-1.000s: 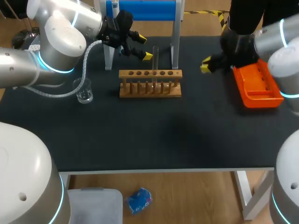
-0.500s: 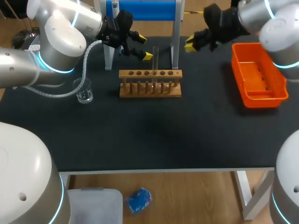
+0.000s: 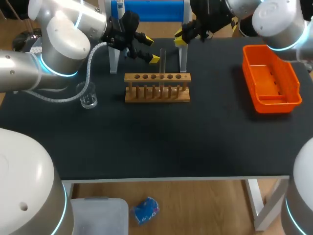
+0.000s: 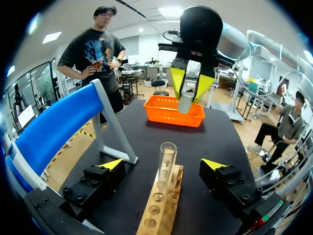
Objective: Invert the test tube, pick up the pipette, mount the tip to pipette, aspirate from beaker and dispense into the tube, eject the tip, return the pipette, and cap with the stopper.
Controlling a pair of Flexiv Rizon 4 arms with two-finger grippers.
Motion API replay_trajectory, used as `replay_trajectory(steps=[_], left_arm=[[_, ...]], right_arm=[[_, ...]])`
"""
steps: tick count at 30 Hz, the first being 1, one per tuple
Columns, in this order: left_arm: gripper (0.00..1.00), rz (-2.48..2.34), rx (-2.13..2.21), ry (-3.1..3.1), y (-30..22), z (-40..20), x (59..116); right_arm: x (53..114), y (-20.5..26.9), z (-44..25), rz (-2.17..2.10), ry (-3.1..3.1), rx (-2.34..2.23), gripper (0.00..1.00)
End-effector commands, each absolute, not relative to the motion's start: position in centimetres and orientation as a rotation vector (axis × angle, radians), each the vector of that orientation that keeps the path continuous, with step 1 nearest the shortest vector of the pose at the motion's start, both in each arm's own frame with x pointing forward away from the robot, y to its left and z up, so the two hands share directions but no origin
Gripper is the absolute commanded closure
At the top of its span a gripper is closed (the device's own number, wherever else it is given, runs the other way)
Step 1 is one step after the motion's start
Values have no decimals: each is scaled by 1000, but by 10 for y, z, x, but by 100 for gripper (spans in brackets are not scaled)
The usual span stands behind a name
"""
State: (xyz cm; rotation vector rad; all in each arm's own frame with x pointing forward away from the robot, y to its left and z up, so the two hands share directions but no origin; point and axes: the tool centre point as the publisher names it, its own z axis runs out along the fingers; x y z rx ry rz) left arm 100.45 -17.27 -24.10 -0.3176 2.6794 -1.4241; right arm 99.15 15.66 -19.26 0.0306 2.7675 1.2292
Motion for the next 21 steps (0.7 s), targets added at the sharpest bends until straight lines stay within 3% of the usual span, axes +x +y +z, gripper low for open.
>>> replay_trajectory(steps=[1, 21], left_arm=[[0, -1421, -318, 2686, -173, -240, 1006], [0, -1421, -318, 2686, -173, -240, 1006]], right_arm=[[993, 156, -191, 1230, 2789, 19, 100], [992, 177, -198, 1233, 2811, -22, 100]])
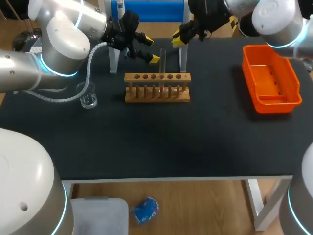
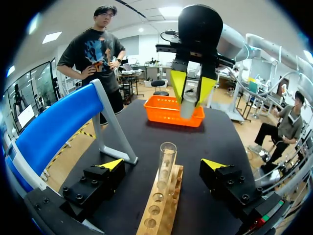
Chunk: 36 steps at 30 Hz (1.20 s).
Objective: Invert the test tube, pick up the pipette, mount the tip to pipette, aspirate from beaker and dispense into the tube, eject the tip, return the pipette, and cap with the stopper.
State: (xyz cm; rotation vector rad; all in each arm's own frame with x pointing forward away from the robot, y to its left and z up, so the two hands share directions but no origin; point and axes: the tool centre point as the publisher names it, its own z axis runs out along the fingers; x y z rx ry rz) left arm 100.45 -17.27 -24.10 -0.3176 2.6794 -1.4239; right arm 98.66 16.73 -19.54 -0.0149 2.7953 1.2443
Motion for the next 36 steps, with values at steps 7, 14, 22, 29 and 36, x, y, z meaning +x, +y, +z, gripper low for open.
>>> replay_trajectory(steps=[7, 14, 22, 29, 36], left_arm=[[0, -1421, -318, 2686, -173, -240, 1006], [0, -1421, -318, 2686, -173, -240, 1006], [0, -1421, -318, 2686, -173, -240, 1006], [0, -1421, -318, 2686, -173, -240, 1006], [0, -1421, -318, 2686, -173, -240, 1006]], right_arm=[[992, 189, -206, 1232, 2826, -48, 100], [994, 194, -215, 1236, 2840, -48, 100], [996, 196, -218, 1253, 2849, -43, 100], [998, 197, -221, 1251, 2862, -44, 100], [998, 197, -221, 1248, 2869, -42, 100]])
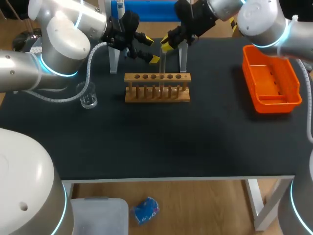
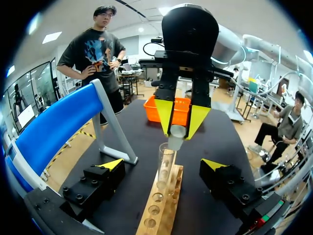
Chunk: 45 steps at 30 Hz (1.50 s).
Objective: Invert the test tube, pick up the pipette, mount the tip to pipette, aspirate from beaker and dispense into the tube, eject the tip, return the pipette, and cap with the stopper.
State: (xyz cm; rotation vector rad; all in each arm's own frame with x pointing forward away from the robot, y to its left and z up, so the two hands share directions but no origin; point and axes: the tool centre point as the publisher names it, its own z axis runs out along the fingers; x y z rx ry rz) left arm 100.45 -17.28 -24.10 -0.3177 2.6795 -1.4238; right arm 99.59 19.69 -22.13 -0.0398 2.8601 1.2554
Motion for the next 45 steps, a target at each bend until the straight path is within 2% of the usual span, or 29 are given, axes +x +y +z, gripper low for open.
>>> replay_trajectory(steps=[1, 45], left_arm=[[0, -1421, -318, 2686, -173, -240, 1006], [0, -1421, -318, 2686, -173, -240, 1006]], right_arm=[[999, 197, -220, 1247, 2869, -42, 100], [1003, 205, -219, 1229, 2881, -76, 100]])
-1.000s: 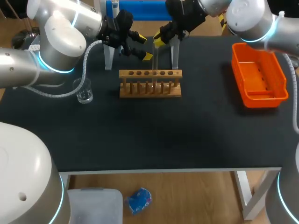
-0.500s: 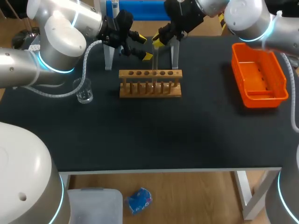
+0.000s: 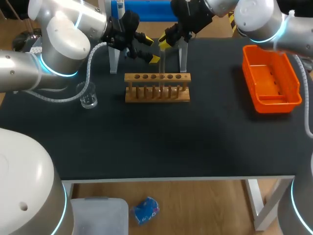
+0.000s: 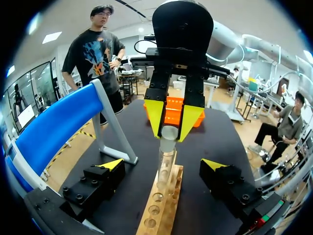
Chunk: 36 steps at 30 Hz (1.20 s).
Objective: Invert the test tube, pick up the pipette, mount the tip to pipette, aspirate from beaker and dispense into the tube, eject the tip, return the pipette, and cap with the stopper.
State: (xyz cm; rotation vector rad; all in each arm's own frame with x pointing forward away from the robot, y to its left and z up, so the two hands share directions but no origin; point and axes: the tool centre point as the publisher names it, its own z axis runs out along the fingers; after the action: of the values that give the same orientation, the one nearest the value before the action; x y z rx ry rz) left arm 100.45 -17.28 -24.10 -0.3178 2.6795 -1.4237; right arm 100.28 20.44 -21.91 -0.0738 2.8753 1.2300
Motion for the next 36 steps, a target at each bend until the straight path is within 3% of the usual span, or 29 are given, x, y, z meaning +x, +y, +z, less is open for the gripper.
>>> replay_trajectory(steps=[1, 36], left_arm=[[0, -1421, -318, 2686, -173, -240, 1006], [0, -1421, -318, 2686, -173, -240, 1006]], right_arm=[[1003, 205, -219, 1229, 2881, -77, 100], [1001, 204, -236, 1214, 2933, -57, 100]])
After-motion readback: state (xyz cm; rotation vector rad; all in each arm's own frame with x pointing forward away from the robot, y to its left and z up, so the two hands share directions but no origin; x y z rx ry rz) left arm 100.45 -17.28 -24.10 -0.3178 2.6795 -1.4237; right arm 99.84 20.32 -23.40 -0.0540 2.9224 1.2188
